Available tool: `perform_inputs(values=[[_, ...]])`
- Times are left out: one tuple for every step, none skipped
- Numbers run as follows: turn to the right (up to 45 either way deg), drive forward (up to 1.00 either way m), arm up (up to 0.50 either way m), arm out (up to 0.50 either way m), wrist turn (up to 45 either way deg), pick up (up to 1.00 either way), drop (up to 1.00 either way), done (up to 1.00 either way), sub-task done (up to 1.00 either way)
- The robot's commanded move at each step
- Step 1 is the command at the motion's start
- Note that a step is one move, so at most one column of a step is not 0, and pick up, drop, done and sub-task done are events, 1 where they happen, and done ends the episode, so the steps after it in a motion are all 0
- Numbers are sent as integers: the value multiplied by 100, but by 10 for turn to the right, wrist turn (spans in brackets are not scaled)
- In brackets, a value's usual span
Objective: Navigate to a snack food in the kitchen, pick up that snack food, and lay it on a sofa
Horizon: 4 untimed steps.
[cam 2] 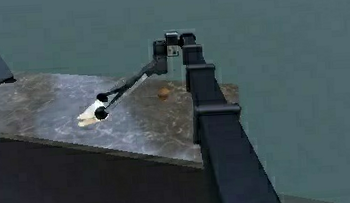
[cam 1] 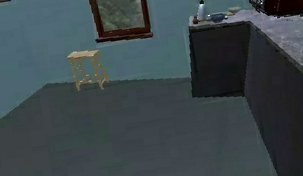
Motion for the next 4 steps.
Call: perform_inputs(values=[[0, 0, 0, 0, -240, 0, 0, 0, 0], [0, 0, 0, -48, 0, 0, 0, 0, 0], [-450, 0, 0, 0, 0, 0, 0, 0, 0], [-450, 0, 0, 0, 0, 0, 0, 0, 0]])
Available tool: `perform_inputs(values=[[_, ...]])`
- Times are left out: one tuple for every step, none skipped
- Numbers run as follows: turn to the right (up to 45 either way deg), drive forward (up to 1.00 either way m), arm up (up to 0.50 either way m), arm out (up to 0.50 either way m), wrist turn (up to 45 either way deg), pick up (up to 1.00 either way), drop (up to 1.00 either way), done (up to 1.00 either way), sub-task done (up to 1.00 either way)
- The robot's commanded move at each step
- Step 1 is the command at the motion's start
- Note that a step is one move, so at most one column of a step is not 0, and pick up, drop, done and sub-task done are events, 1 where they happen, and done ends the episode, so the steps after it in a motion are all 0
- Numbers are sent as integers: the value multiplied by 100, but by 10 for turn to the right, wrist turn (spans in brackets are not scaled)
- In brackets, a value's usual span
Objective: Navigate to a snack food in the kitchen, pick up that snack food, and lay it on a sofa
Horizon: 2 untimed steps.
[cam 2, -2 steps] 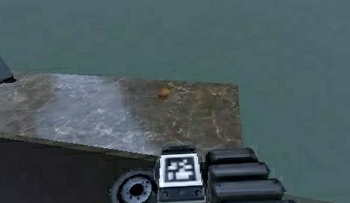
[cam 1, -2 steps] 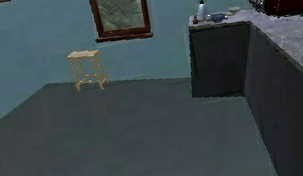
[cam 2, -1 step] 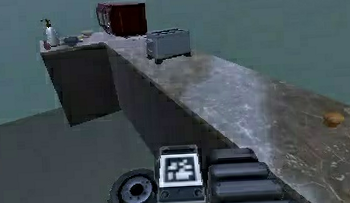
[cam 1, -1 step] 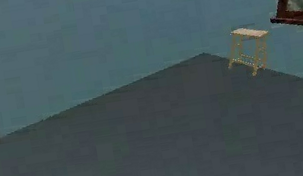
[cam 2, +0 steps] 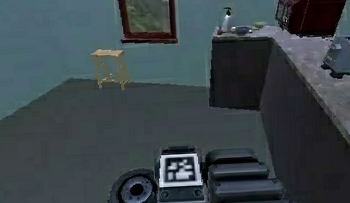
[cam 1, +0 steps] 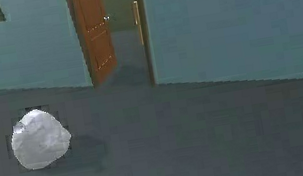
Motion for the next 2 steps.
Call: perform_inputs(values=[[-450, 0, 0, 0, 0, 0, 0, 0, 0], [-270, 0, 0, 0, 0, 0, 0, 0, 0]])
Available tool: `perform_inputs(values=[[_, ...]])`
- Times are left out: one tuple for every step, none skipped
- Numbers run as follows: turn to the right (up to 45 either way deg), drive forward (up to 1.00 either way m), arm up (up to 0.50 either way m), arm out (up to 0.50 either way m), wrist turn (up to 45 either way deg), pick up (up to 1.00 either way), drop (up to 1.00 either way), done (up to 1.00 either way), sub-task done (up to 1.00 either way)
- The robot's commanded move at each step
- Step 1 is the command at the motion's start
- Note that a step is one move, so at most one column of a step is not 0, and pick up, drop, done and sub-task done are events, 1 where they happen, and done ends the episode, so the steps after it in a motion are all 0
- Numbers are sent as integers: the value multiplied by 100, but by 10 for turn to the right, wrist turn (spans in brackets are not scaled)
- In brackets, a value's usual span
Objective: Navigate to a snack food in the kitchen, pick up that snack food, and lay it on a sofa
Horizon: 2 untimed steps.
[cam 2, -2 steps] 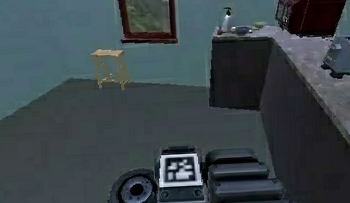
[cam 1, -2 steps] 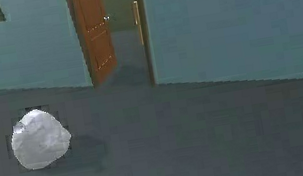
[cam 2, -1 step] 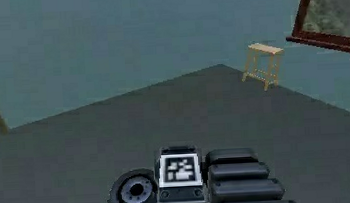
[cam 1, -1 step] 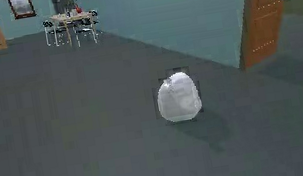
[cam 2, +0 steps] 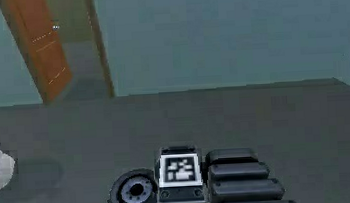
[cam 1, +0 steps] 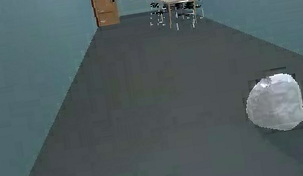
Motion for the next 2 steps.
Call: perform_inputs(values=[[0, 100, 0, 0, 0, 0, 0, 0, 0], [0, 100, 0, 0, 0, 0, 0, 0, 0]])
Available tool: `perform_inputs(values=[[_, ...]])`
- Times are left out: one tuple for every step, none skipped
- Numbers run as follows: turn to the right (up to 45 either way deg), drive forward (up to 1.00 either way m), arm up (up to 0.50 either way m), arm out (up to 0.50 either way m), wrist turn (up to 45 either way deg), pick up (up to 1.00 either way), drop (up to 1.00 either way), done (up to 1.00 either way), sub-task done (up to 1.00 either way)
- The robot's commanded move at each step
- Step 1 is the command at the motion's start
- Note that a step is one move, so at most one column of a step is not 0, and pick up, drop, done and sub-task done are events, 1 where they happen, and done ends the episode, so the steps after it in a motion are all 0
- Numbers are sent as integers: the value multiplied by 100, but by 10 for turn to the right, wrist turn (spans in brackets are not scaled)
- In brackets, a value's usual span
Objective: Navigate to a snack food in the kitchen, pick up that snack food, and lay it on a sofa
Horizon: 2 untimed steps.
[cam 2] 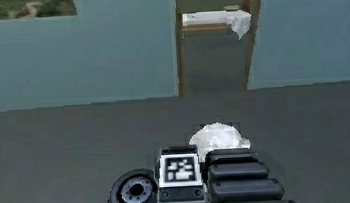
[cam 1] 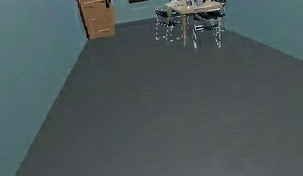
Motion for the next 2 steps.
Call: perform_inputs(values=[[0, 100, 0, 0, 0, 0, 0, 0, 0], [-30, 0, 0, 0, 0, 0, 0, 0, 0]])
